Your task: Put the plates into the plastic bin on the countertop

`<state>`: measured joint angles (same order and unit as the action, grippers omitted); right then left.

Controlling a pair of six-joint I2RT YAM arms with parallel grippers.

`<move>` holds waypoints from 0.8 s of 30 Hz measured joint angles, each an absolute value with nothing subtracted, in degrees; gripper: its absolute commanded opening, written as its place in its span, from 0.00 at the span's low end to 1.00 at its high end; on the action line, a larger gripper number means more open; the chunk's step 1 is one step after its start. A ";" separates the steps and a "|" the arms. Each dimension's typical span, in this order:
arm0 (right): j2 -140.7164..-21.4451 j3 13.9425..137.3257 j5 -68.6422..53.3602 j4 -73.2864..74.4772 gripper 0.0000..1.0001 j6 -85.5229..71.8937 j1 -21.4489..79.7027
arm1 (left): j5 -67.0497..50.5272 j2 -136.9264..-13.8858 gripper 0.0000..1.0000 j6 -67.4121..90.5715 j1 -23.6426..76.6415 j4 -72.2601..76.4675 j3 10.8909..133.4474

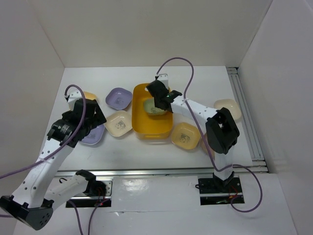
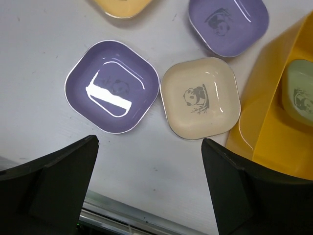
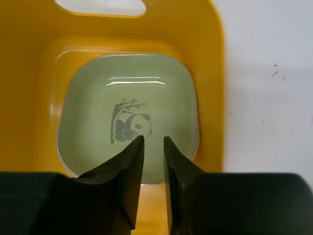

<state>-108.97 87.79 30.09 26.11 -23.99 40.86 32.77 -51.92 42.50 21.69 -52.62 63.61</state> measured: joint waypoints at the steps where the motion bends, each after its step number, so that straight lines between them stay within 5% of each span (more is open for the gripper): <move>1: -109.32 87.79 29.69 25.93 0.36 -23.94 40.69 | 32.84 -52.58 1.00 43.46 21.28 -53.47 63.88; 2: -109.78 87.79 29.41 25.80 0.59 -23.90 40.56 | 32.84 -53.32 1.00 44.27 20.82 -54.06 64.12; 8: -111.24 89.78 27.07 25.69 0.94 -21.47 40.27 | 32.97 -53.76 1.00 51.70 19.62 -55.42 62.57; 24: -95.83 87.61 9.52 14.50 1.00 -10.13 45.30 | 33.08 -66.37 1.00 71.59 10.92 -52.21 49.78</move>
